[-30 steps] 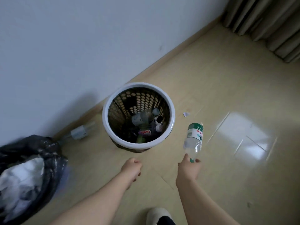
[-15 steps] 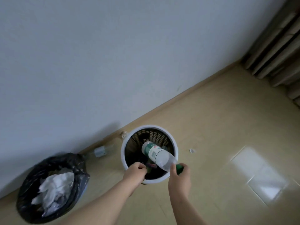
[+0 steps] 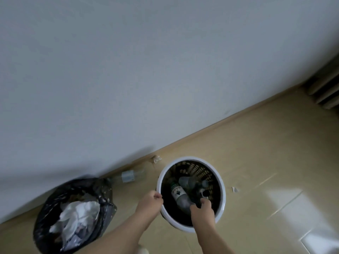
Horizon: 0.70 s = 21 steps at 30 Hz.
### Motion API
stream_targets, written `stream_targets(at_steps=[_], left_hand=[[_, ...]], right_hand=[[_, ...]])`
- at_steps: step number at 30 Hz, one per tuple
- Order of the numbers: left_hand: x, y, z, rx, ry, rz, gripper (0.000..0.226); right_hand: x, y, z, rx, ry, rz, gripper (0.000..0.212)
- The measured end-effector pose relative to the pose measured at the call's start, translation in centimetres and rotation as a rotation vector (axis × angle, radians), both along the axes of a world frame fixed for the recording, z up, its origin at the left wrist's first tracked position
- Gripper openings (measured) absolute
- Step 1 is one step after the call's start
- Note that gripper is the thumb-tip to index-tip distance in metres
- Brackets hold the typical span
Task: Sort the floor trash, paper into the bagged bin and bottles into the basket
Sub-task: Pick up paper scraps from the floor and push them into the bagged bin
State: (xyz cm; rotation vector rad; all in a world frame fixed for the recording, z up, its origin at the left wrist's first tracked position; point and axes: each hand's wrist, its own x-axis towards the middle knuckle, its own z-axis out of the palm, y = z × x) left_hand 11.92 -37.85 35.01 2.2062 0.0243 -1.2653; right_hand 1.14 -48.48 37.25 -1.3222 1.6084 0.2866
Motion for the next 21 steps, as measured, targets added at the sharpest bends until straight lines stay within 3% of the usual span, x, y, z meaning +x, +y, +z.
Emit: stream_targets(at_steps=[4, 8, 12, 16, 21], left_hand=[[3.1, -0.1, -3.0, 0.023, -0.069, -0.007, 0.007], [3.8, -1.1, -6.4, 0.067, -0.047, -0.001, 0.025], [4.0, -2.9, -10.1, 0.027, 0.014, -0.057, 0.038], [4.6, -5.2, -12.6, 0.031, -0.040, -0.155, 0.041], [4.7, -9.2, -14.1, -0.154, -0.096, -0.221, 0.045]], right_hand=[[5.0, 0.2, -1.9, -0.043, -0.035, 0.099, 0.041], [7.0, 0.1, -4.9, -0.039, -0.089, 0.178, 0.042], [8.1, -1.6, -8.9, -0.077, -0.106, 0.192, 0.039], [8.4, -4.2, -12.1, -0.152, -0.152, 0.158, 0.035], [8.8, -8.0, -14.3, -0.287, -0.229, 0.080, 0.028]])
